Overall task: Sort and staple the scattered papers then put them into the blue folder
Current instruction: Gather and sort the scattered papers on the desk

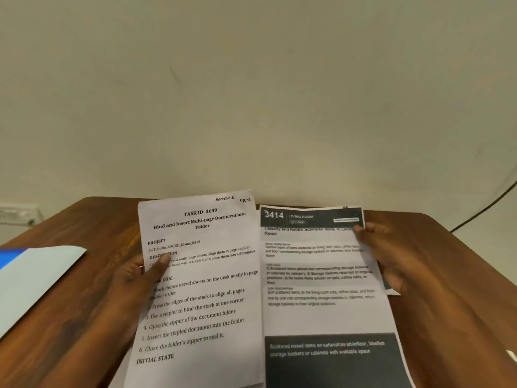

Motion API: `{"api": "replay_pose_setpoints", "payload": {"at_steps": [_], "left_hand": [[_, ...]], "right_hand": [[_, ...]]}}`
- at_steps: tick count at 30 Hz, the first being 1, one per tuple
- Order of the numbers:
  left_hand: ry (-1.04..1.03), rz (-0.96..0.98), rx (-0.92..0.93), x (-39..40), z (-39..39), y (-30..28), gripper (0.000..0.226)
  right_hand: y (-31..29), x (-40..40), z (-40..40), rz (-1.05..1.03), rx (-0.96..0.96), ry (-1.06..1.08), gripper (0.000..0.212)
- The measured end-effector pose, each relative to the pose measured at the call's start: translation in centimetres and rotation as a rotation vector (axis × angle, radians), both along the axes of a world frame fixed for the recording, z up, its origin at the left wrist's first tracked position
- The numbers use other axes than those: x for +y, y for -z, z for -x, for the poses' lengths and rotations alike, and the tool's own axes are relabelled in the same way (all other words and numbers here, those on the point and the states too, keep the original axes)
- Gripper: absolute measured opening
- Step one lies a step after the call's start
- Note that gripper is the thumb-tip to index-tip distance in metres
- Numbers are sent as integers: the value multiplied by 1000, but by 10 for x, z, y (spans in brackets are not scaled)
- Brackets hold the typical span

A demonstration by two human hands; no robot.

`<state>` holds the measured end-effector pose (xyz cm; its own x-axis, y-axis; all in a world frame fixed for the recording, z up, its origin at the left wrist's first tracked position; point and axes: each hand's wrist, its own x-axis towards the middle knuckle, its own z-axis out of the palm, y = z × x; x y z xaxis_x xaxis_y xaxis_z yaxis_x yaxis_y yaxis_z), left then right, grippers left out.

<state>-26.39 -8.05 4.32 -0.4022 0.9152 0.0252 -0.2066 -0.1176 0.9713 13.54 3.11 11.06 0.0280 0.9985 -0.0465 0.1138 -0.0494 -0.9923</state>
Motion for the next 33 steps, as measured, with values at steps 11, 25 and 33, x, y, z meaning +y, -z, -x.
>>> {"api": "replay_pose_setpoints", "payload": {"at_steps": [11, 25, 33], "left_hand": [[-18, 15, -86, 1, 10, -1, 26], [133, 72, -87, 1, -34, 11, 31], [142, 29, -40, -1, -42, 10, 27]], "right_hand": [[27, 7, 15, -44, -60, 119, 21], [17, -32, 75, -48, 145, -13, 19], [35, -47, 107, -106, 256, -9, 21]]}}
